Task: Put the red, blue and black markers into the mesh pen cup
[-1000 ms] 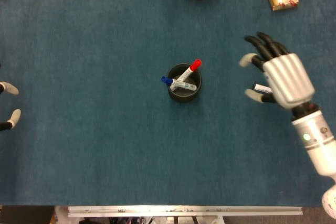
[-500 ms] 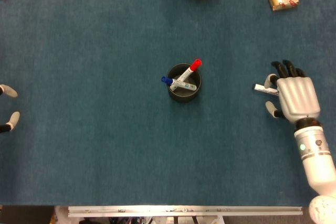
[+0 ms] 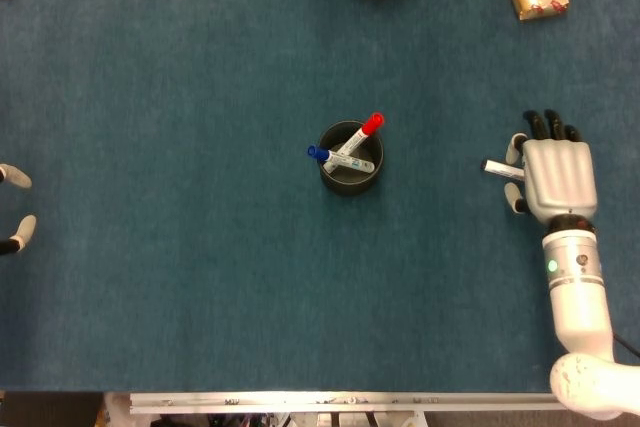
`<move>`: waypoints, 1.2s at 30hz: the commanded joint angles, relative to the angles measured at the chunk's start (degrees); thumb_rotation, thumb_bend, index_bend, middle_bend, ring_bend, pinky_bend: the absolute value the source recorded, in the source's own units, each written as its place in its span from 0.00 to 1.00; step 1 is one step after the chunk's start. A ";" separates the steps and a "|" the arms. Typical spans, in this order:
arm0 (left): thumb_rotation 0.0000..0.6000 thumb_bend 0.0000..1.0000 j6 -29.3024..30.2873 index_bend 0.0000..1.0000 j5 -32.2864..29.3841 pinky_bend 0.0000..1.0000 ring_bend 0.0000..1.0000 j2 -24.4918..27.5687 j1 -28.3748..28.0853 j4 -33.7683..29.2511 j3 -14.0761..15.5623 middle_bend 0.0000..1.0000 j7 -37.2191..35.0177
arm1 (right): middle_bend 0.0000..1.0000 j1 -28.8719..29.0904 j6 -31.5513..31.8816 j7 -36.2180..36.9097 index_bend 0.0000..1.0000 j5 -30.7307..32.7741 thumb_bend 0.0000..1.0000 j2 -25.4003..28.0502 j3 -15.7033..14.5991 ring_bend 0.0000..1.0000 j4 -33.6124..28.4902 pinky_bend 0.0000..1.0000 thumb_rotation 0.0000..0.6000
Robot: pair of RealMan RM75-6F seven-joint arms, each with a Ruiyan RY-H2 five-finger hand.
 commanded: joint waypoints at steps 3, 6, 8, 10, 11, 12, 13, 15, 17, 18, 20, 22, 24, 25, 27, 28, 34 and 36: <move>1.00 0.29 -0.08 0.40 0.03 0.00 0.01 0.00 0.03 0.11 0.04 0.06 -0.13 | 0.17 0.86 0.27 -1.59 0.49 2.21 0.27 -1.56 0.81 0.09 2.05 0.20 1.00; 1.00 0.29 -0.12 0.40 -0.04 0.00 0.01 -0.03 0.07 0.16 0.04 0.06 -0.23 | 0.17 1.37 -0.04 -2.08 0.49 3.26 0.27 -2.30 1.15 0.09 3.26 0.20 1.00; 1.00 0.29 -0.14 0.40 -0.03 0.00 0.01 -0.08 0.12 0.31 0.09 0.06 -0.35 | 0.17 1.69 -0.32 -2.19 0.49 3.75 0.27 -2.73 1.30 0.09 3.94 0.20 1.00; 1.00 0.29 -0.14 0.40 0.00 0.00 0.01 -0.11 0.17 0.38 0.12 0.06 -0.47 | 0.17 1.95 -0.48 -2.26 0.49 4.02 0.27 -3.09 1.38 0.09 4.48 0.20 1.00; 1.00 0.29 -0.18 0.40 0.02 0.00 0.01 -0.14 0.17 0.44 0.15 0.06 -0.49 | 0.17 2.06 -0.59 -2.21 0.49 4.14 0.27 -3.28 1.42 0.09 4.71 0.20 1.00; 1.00 0.29 -0.18 0.40 0.04 0.00 0.01 -0.14 0.17 0.50 0.13 0.06 -0.53 | 0.17 2.22 -0.74 -2.20 0.49 4.31 0.27 -3.51 1.47 0.09 5.05 0.20 1.00; 1.00 0.29 -0.22 0.40 0.04 0.00 0.01 -0.14 0.17 0.52 0.15 0.06 -0.56 | 0.17 2.33 -0.86 -2.20 0.49 4.44 0.27 -3.67 1.48 0.09 5.31 0.20 1.00; 1.00 0.29 -0.23 0.40 0.07 0.00 0.01 -0.13 0.21 0.58 0.18 0.06 -0.65 | 0.17 2.59 -1.18 -2.18 0.49 4.73 0.27 -4.05 1.52 0.09 5.86 0.20 1.00; 1.00 0.29 -0.22 0.40 0.09 0.00 0.01 -0.11 0.27 0.63 0.22 0.06 -0.75 | 0.17 2.84 -1.48 -2.11 0.49 4.97 0.27 -4.38 1.55 0.09 6.36 0.20 1.00; 1.00 0.29 -0.22 0.40 0.10 0.00 0.01 -0.11 0.30 0.65 0.24 0.06 -0.78 | 0.17 2.94 -1.59 -2.11 0.49 5.05 0.27 -4.51 1.55 0.09 6.57 0.20 1.00; 1.00 0.29 -0.22 0.40 0.04 0.00 0.01 -0.12 0.29 0.58 0.20 0.06 -0.69 | 0.17 3.13 -1.77 -2.09 0.49 5.19 0.27 -4.74 1.55 0.09 6.96 0.20 1.00; 1.00 0.29 -0.19 0.40 0.03 0.00 0.01 -0.11 0.41 0.67 0.27 0.06 -0.85 | 0.17 3.33 -1.85 -2.10 0.49 5.30 0.27 -4.98 1.55 0.09 7.42 0.20 1.00; 1.00 0.29 -0.15 0.40 0.14 0.00 0.01 -0.10 0.46 0.73 0.32 0.06 -0.93 | 0.17 3.49 -1.94 -2.10 0.49 5.45 0.27 -5.14 1.59 0.09 7.79 0.20 1.00; 1.00 0.29 -0.13 0.40 0.17 0.00 0.01 -0.08 0.47 0.75 0.32 0.06 -0.96 | 0.17 3.56 -1.97 -2.08 0.49 5.50 0.27 -5.21 1.61 0.09 7.94 0.19 1.00; 1.00 0.29 -0.13 0.40 0.23 0.00 0.01 -0.04 0.46 0.74 0.29 0.06 -1.05 | 0.17 3.71 -2.09 -2.09 0.49 5.64 0.27 -5.35 1.61 0.09 8.31 0.19 1.00; 1.00 0.29 -0.10 0.40 0.26 0.00 0.01 -0.01 0.46 0.73 0.27 0.06 -1.06 | 0.17 3.76 -2.17 -2.08 0.49 5.71 0.27 -5.42 1.60 0.09 8.44 0.19 1.00; 1.00 0.29 0.01 0.40 0.40 0.00 0.01 0.16 0.50 0.52 0.25 0.06 -1.06 | 0.17 4.04 -2.73 -2.07 0.49 6.29 0.27 -5.76 1.38 0.09 9.24 0.20 1.00; 1.00 0.29 0.00 0.40 0.39 0.00 0.01 0.19 0.52 0.52 0.26 0.06 -1.06 | 0.17 4.12 -2.81 -1.98 0.49 6.32 0.27 -5.85 1.34 0.09 9.43 0.20 1.00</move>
